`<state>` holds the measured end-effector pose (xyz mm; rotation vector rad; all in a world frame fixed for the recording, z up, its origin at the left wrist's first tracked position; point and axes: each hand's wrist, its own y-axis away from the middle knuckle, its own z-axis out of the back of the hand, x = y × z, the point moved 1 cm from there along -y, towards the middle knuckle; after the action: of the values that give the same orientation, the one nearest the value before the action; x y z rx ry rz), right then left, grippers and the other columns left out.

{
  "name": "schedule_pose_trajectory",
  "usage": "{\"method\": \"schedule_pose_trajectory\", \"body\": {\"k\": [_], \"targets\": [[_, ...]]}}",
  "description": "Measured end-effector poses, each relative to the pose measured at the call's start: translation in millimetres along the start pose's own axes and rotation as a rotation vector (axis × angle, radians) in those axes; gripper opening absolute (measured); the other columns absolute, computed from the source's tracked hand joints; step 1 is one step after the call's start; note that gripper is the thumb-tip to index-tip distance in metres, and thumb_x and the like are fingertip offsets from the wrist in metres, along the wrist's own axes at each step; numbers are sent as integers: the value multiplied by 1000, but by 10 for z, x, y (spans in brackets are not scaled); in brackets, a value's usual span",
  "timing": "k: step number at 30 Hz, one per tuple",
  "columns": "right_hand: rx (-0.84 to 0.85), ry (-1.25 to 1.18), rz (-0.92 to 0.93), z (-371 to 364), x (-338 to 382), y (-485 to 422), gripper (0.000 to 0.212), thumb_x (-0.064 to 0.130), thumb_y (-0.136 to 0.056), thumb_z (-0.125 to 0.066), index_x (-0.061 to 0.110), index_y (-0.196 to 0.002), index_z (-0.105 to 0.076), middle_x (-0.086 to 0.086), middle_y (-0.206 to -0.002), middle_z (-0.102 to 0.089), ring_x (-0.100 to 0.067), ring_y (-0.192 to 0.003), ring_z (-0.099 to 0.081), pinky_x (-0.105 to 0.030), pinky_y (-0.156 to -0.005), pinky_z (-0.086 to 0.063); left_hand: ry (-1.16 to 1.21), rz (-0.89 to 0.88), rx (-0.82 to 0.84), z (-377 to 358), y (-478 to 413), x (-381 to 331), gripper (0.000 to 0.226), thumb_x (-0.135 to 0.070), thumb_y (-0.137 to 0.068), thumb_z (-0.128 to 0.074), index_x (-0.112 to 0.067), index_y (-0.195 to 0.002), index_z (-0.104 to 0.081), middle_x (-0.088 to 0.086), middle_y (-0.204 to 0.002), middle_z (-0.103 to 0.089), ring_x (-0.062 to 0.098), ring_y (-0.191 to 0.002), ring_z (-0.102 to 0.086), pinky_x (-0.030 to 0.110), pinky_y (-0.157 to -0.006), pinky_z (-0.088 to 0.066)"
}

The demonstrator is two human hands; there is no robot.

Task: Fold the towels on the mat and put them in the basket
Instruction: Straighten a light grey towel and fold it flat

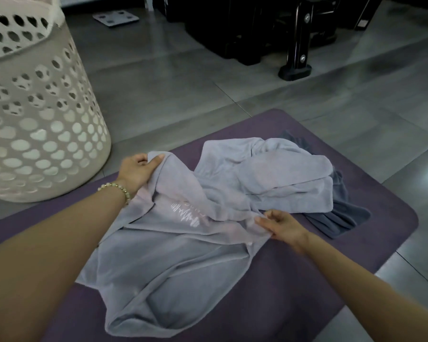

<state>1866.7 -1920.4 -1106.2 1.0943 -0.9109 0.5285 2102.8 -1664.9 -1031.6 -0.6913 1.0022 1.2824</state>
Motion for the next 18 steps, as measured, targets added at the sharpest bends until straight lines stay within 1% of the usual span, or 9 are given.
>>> {"method": "schedule_pose_trajectory", "body": {"k": [2,4,6,8,11,14,16,17,18], "targets": [[14,-145,64,-148,309,33,17,12,-86,-67,13,-77,-53,-8,-78,-54,-12,-71,-52,-20,-61,-50,5,-12,-84,299,27,-104,45,-31,-87,-66,-13,-54,-41,-13,-34,-36,5,-38,-37,9,-42,-29],[33,-262,118,-341,681,90,9,10,-84,-69,13,-88,-61,-5,-87,-62,-15,-80,-57,-22,-68,-51,56,-16,-158,654,44,-167,48,-40,-83,-67,-8,-57,-43,-11,-41,-42,9,-48,-40,12,-42,-30],[102,-328,183,-565,1074,177,37,20,-73,-78,7,-104,-64,-7,-99,-66,-18,-90,-60,-26,-76,-51,115,-29,-237,1049,99,-270,42,-45,-82,-67,-5,-73,-56,7,-64,-51,19,-63,-44,20,-49,-36],[145,-371,256,-760,1479,332,59,30,-58,-82,5,-108,-64,-6,-97,-69,-15,-88,-63,-23,-75,-52,151,-34,-294,1476,204,-411,40,-39,-88,-63,-5,-70,-54,10,-68,-51,20,-63,-45,21,-51,-38],[170,-423,387,-987,2079,637,35,24,-70,-75,9,-99,-63,0,-80,-69,-7,-72,-64,-18,-64,-53,191,-64,-384,2192,427,-622,49,-42,-89,-60,-8,-58,-44,11,-58,-41,21,-56,-39,20,-46,-38],[210,-426,518,-1204,2568,977,23,26,-71,-72,13,-88,-65,2,-72,-69,-6,-66,-63,-17,-59,-52,222,-73,-445,2880,645,-756,59,-59,-79,-63,0,-77,-62,13,-74,-55,20,-69,-51,31,-64,-45],[235,-411,576,-1362,2835,1224,16,26,-76,-73,15,-84,-65,3,-69,-67,-8,-66,-61,-15,-56,-51,203,-99,-461,3249,842,-867,56,-63,-76,-63,-7,-81,-61,8,-78,-57,18,-75,-52,32,-70,-46],[267,-411,605,-1433,2947,1346,28,34,-67,-80,15,-83,-66,3,-68,-67,-7,-65,-62,-14,-55,-50,198,-114,-448,3396,924,-906,54,-65,-73,-64,-11,-79,-60,5,-81,-59,17,-78,-55,32,-74,-48],[298,-399,629,-1502,3051,1456,48,44,-49,-88,16,-81,-67,4,-67,-68,-6,-64,-63,-14,-55,-50,206,-133,-428,3516,1026,-957,50,-64,-73,-65,-15,-78,-63,0,-87,-65,15,-82,-59,34,-81,-49]]}}
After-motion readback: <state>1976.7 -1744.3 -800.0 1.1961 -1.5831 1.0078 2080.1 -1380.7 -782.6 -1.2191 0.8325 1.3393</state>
